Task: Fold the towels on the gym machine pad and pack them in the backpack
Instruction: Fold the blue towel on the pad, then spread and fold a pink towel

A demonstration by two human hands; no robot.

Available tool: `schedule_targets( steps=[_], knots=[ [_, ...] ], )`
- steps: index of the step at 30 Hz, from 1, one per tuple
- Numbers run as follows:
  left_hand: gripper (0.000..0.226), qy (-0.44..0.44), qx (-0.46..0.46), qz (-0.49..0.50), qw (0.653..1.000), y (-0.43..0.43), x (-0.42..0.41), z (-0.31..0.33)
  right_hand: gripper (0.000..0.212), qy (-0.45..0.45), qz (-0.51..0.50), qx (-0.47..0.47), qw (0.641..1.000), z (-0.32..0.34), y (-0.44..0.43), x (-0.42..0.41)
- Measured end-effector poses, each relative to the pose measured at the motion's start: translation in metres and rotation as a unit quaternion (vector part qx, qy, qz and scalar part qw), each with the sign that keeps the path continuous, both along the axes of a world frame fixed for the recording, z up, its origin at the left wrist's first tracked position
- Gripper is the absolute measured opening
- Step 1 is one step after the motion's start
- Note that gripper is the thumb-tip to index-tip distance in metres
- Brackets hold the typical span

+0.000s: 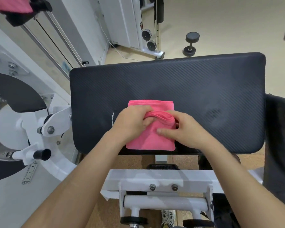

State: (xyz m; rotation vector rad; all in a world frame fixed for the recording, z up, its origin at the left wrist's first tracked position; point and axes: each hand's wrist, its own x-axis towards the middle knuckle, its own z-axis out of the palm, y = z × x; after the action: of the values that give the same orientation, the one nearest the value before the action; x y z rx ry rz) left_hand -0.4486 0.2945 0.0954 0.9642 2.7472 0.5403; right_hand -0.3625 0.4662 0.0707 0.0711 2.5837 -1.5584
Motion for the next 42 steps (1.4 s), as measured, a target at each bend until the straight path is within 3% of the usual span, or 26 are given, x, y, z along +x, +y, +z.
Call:
schedule_targets(
  steps=[2, 5, 8, 11, 15, 28, 35, 38, 42],
  knots=[
    [0.017, -0.036, 0.022, 0.022, 0.999, 0.001, -0.005, -0.005, 0.014, 0.036, -0.082, 0.052, 0.995, -0.005, -0.004, -0.004],
    [0.039, -0.122, 0.067, 0.084, 0.987, -0.008, -0.013, -0.007, 0.016, 0.048, -0.102, 0.102, 0.988, -0.006, -0.006, -0.009],
    [0.028, -0.146, 0.105, 0.130, 0.975, -0.019, -0.020, -0.006, 0.009, 0.057, -0.118, 0.120, 0.984, -0.003, -0.006, -0.013],
    [0.016, -0.135, 0.141, 0.161, 0.967, -0.021, -0.022, -0.004, 0.012, 0.072, -0.105, 0.168, 0.978, -0.001, -0.008, -0.020],
    [0.017, -0.078, 0.124, 0.171, 0.974, -0.012, -0.023, -0.004, 0.015, 0.090, -0.111, 0.237, 0.961, -0.005, -0.010, -0.030],
    [0.019, 0.049, 0.098, 0.184, 0.977, -0.002, -0.022, -0.023, 0.018, 0.086, -0.142, 0.223, 0.961, -0.012, -0.012, -0.034],
    [0.029, 0.112, 0.057, 0.195, 0.973, -0.010, -0.027, -0.027, 0.039, 0.059, -0.135, 0.312, 0.938, -0.007, 0.000, -0.039],
    [0.024, 0.107, 0.059, 0.159, 0.980, -0.014, -0.030, -0.026, 0.034, 0.080, -0.105, 0.320, 0.938, -0.003, 0.005, -0.043],
    [0.016, 0.027, 0.086, 0.176, 0.980, -0.016, -0.027, -0.022, 0.023, 0.099, -0.051, 0.301, 0.947, -0.002, 0.006, -0.047]
  ],
)
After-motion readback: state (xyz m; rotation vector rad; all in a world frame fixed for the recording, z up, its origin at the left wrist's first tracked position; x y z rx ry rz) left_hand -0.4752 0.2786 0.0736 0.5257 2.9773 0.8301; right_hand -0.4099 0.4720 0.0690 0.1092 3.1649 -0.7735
